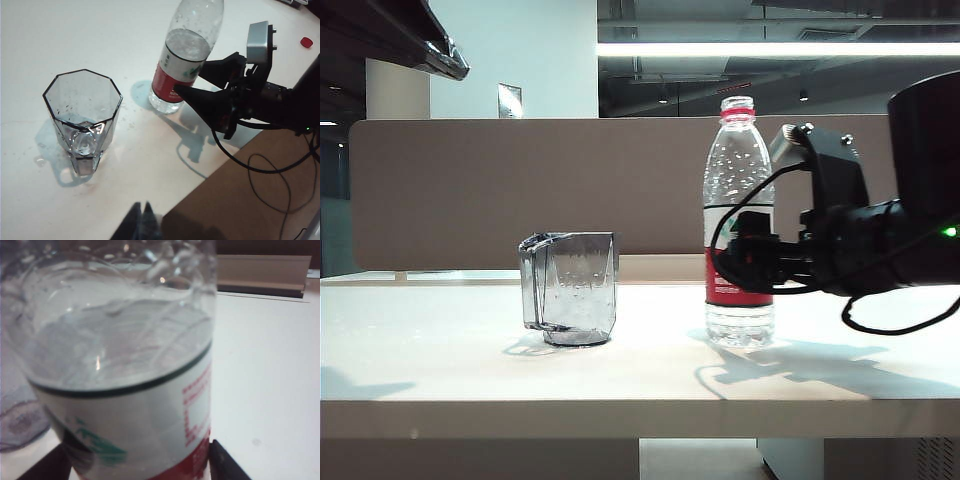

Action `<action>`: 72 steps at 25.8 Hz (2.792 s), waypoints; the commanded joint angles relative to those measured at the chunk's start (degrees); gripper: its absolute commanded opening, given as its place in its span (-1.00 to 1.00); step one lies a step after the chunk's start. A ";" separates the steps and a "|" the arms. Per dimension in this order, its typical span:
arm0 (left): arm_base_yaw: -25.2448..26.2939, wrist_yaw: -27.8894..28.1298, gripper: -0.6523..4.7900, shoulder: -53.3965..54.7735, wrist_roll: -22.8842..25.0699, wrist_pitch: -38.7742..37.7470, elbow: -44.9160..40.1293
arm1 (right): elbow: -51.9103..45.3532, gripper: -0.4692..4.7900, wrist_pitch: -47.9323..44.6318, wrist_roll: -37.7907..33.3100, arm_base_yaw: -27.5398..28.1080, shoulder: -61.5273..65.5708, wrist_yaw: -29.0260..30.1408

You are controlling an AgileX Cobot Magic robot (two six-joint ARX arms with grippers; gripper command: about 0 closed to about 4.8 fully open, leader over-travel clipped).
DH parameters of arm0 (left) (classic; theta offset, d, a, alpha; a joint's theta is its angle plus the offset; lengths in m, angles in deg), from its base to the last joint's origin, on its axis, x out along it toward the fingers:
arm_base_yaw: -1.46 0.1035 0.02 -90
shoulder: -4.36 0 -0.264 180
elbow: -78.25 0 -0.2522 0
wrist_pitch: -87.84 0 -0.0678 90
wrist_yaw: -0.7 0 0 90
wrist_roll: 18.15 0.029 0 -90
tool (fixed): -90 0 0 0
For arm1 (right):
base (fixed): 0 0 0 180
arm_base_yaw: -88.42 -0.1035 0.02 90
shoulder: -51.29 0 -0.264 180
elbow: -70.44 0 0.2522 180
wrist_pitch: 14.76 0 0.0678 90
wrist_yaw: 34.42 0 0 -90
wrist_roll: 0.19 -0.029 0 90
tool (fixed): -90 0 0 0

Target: Pick up the mineral water bottle on the table and pour water into the mug until it's full.

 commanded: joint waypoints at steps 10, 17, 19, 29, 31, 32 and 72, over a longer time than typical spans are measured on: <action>0.00 0.02 -0.78 -0.11 0.02 0.74 0.28 | 7.17 1.00 -0.46 0.02 -0.11 4.24 1.09; 0.00 0.02 -0.78 -0.11 0.02 0.74 0.28 | 11.93 1.00 4.17 0.00 -0.11 4.79 1.84; 0.00 0.00 -0.78 -0.11 0.02 0.74 0.28 | 13.49 1.00 5.88 -0.02 -0.11 5.01 1.77; 0.00 0.00 -0.78 -0.11 0.02 0.74 0.28 | 16.37 0.20 9.97 0.00 -0.11 6.10 1.55; 0.00 0.00 -0.78 -0.11 0.04 0.74 0.28 | 16.37 -0.04 10.45 0.09 -0.11 6.08 1.55; 0.00 0.00 -0.78 -0.11 0.02 0.74 0.28 | 16.39 -0.07 10.32 1.05 -0.11 6.03 1.55; 0.00 0.02 -0.78 -0.11 0.02 0.74 0.28 | 27.82 -0.06 40.33 74.31 -0.81 -7.93 -13.75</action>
